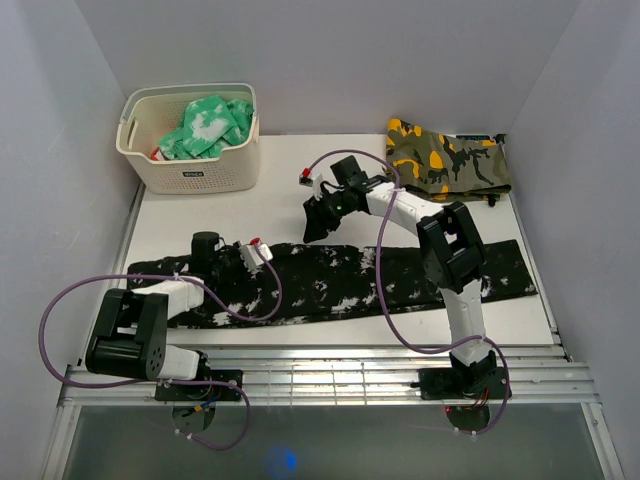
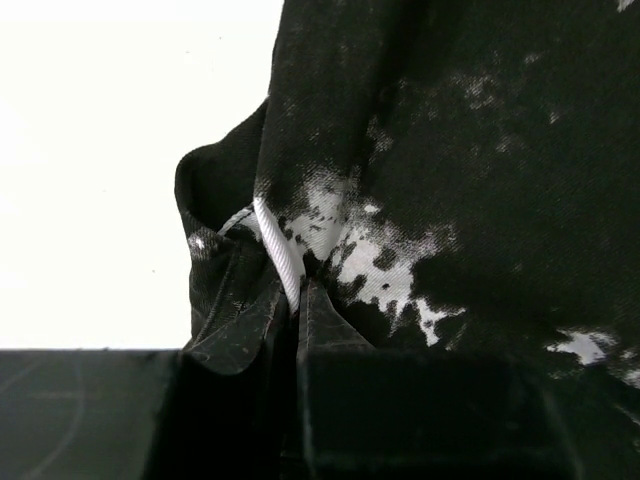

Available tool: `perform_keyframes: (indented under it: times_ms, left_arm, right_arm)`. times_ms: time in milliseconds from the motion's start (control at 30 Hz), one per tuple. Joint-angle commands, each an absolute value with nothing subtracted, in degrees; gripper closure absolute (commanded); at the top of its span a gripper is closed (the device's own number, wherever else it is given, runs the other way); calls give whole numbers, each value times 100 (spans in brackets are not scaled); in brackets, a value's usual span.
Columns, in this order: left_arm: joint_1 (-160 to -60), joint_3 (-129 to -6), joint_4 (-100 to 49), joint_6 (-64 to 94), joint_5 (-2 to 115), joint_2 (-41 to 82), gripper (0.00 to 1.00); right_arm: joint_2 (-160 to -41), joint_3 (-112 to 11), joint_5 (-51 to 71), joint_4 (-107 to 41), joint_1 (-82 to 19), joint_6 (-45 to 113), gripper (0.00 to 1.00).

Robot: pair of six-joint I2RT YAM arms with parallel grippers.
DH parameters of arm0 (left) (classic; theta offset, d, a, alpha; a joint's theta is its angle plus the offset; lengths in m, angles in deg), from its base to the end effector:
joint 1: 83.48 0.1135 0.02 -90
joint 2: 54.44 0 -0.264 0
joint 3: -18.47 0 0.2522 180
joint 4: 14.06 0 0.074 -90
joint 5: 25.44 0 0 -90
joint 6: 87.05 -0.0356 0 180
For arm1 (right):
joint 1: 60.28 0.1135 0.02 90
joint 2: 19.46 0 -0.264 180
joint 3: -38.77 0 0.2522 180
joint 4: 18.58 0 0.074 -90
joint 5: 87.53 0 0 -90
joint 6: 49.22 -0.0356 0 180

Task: Fold and stack the trousers
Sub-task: Fold the trousers

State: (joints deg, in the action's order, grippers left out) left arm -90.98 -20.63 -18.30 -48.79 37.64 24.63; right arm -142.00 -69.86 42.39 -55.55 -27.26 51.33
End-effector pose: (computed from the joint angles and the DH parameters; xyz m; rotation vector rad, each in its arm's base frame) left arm 0.2349 -0.0472 0.1370 1.3005 1.8305 -0.1401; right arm 0.3822 0.2757 0.1968 -1.1864 2.1282 1.0281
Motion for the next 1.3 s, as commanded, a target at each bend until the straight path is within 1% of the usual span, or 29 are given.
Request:
perform_keyframes:
  times_ms: [0,200,300,333,400,433,467,533,567,600,667,700,767,833,867,900,933,967,1000,1033,1133,1233,1267]
  left_arm:
    - [-9218,-1684,-1412,-5443,3968,2413,100]
    - [-9332,-1410,-963,-5620,4126,2466,100]
    - [-9341,-1392,-902,-5611,4188,2422,97]
    - [-9341,-1410,-901,-5602,4206,2405,94]
    - [-9341,-1445,-910,-5541,4346,2273,89]
    - [-9341,-1523,-989,-5506,4407,2203,87]
    - [-9341,-1576,-1059,-5410,4469,2037,82]
    - [-9332,-1725,-1401,-5173,4653,1843,76]
    - [-9297,-1970,-1576,-4858,4680,1651,70]
    - [-9271,-2129,-2135,-4733,4654,1553,69]
    - [-9157,-2593,-2604,-4330,4610,1351,66]
    - [-9113,-2753,-3224,-4032,4540,1167,66]
    - [-9077,-2982,-3747,-3950,4242,1025,67]
    - [-9077,-3019,-4187,-4054,3953,832,77]
    - [-9077,-2966,-4232,-4090,3907,788,83]
    - [-9068,-2792,-4233,-4125,3881,761,86]
    - [-9077,-2729,-4233,-4195,3872,735,91]
    - [-9077,-2685,-4215,-4187,3907,752,91]
    - [-9077,-2650,-4180,-4144,3942,769,89]
    - [-9077,-2667,-4171,-4048,3959,796,82]
    - [-8981,-2868,-4127,-3740,3837,892,78]
    - [-8753,-3131,-4110,-3231,3538,954,74]
    - [-8700,-3211,-4083,-2925,3494,972,70]
  right_arm:
    - [-14276,-7132,4501,-4940,-2442,4729,47]
    - [-14777,-7396,4764,-5124,-2109,4737,47]
    - [-14953,-7360,4694,-5203,-2003,4904,52]
    - [-14989,-7352,4685,-5247,-1950,4948,66]
    - [-14911,-7177,4624,-5212,-1915,5097,78]
    - [-14832,-7063,4511,-5151,-1871,5133,91]
    - [-14744,-6914,4440,-4933,-1853,5211,92]
    - [-14401,-6422,4212,-4686,-1774,5282,92]
    - [-14165,-6255,4106,-4406,-1730,5361,92]
    - [-14067,-5931,4018,-4273,-1660,5414,92]
    - [-13900,-5683,3746,-4062,-1555,5537,92]
    - [-13856,-5603,3658,-4000,-1493,5676,92]
    - [-13916,-5594,3420,-4121,-1335,5809,92]
    - [-13952,-5655,3358,-4193,-1282,5767,92]
    - [-13900,-5655,3375,-4123,-1282,5687,91]
    - [-13708,-5682,3376,-4079,-1282,5643,86]
    - [-13584,-5708,3384,-4035,-1273,5599,75]
    - [-13357,-5760,3367,-4008,-1282,5581,68]
    - [-13276,-5778,3341,-3956,-1290,5581,57]
    - [-13197,-5822,3280,-3955,-1299,5590,45]
    - [-13178,-6094,3305,-4069,-1378,5634,32]
    - [-13468,-6472,3279,-4341,-1413,5853,31]
    - [-13573,-6568,3270,-4446,-1422,5888,31]
